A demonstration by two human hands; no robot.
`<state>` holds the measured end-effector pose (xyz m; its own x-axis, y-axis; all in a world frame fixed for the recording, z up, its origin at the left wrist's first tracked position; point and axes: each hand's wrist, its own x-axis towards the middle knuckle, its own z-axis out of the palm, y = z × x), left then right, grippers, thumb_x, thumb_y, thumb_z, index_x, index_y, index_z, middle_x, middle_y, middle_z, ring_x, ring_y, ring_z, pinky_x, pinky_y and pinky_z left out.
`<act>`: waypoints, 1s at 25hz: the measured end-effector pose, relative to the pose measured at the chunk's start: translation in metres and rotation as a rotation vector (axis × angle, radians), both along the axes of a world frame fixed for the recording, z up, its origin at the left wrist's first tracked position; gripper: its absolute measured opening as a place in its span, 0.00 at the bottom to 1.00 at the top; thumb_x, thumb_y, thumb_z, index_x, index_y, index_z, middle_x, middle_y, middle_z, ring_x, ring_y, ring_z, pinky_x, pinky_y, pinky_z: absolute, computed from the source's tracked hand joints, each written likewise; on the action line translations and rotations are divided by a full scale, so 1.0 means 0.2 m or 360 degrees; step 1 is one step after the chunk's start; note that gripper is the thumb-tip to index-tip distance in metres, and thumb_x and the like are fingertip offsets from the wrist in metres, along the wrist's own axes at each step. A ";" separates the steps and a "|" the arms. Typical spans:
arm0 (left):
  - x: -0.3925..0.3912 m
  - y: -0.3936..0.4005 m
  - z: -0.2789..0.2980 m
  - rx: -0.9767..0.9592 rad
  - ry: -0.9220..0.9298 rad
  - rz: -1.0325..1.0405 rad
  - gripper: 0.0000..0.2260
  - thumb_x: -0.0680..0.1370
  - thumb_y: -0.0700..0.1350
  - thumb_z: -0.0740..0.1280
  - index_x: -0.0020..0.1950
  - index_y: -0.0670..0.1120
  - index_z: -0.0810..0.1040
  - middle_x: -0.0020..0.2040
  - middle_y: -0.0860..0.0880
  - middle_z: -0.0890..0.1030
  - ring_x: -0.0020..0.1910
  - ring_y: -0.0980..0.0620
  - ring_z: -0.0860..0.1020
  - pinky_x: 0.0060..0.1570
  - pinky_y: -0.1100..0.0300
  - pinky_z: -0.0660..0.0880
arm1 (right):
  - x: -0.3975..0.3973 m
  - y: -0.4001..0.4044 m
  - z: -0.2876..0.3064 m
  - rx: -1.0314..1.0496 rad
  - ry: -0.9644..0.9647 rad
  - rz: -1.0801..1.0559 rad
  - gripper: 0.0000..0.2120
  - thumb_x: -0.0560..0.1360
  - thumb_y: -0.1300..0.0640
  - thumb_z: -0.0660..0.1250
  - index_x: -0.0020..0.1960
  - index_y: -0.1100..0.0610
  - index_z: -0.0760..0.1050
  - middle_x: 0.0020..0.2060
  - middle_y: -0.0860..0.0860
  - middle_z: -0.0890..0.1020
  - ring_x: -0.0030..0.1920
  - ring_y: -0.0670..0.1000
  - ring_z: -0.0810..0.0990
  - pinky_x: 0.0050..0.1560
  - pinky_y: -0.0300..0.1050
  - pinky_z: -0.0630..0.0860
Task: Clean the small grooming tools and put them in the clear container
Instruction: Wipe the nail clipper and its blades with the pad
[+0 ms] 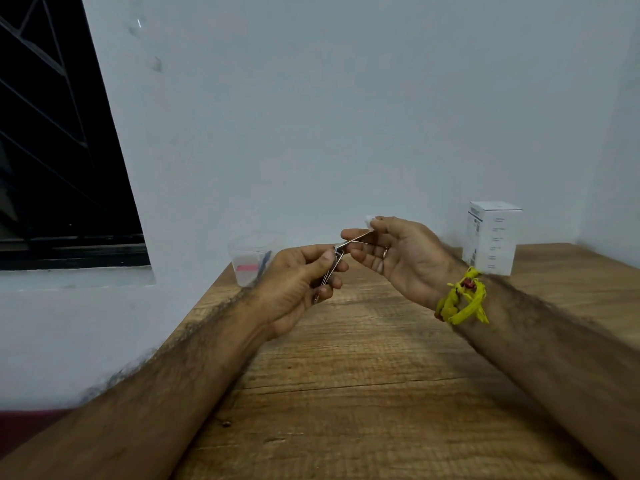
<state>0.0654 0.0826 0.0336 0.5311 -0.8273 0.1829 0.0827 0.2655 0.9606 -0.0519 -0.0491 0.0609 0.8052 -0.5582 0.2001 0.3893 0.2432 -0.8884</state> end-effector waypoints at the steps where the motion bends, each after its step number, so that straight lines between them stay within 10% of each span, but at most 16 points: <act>1: 0.00 0.00 0.00 0.0015 -0.0034 0.0006 0.07 0.81 0.36 0.65 0.57 0.37 0.80 0.41 0.43 0.83 0.32 0.53 0.79 0.29 0.67 0.74 | 0.00 0.00 0.00 -0.0015 0.0000 -0.0003 0.05 0.82 0.62 0.61 0.47 0.59 0.72 0.52 0.66 0.84 0.43 0.54 0.85 0.44 0.44 0.83; 12: -0.04 0.00 -0.02 0.0370 -0.0619 0.0315 0.06 0.81 0.35 0.66 0.54 0.44 0.79 0.42 0.44 0.82 0.34 0.54 0.82 0.33 0.63 0.75 | 0.01 -0.02 -0.03 -0.1136 0.0340 -0.0596 0.03 0.80 0.63 0.66 0.48 0.61 0.76 0.36 0.57 0.84 0.33 0.54 0.83 0.38 0.45 0.82; 16: -0.01 -0.01 -0.01 0.0350 -0.0338 0.0384 0.07 0.82 0.36 0.64 0.58 0.39 0.79 0.44 0.44 0.83 0.36 0.54 0.81 0.33 0.65 0.74 | 0.03 0.05 -0.05 -0.1514 0.0258 -0.0831 0.04 0.80 0.64 0.65 0.47 0.59 0.76 0.35 0.56 0.81 0.30 0.49 0.81 0.31 0.38 0.78; 25: -0.01 0.02 0.03 0.0101 0.0192 -0.0124 0.10 0.79 0.31 0.66 0.59 0.30 0.79 0.44 0.39 0.83 0.43 0.46 0.84 0.47 0.56 0.84 | -0.01 -0.03 0.01 -0.1283 0.0178 -0.0763 0.01 0.78 0.64 0.68 0.47 0.61 0.78 0.35 0.58 0.83 0.31 0.52 0.79 0.29 0.40 0.75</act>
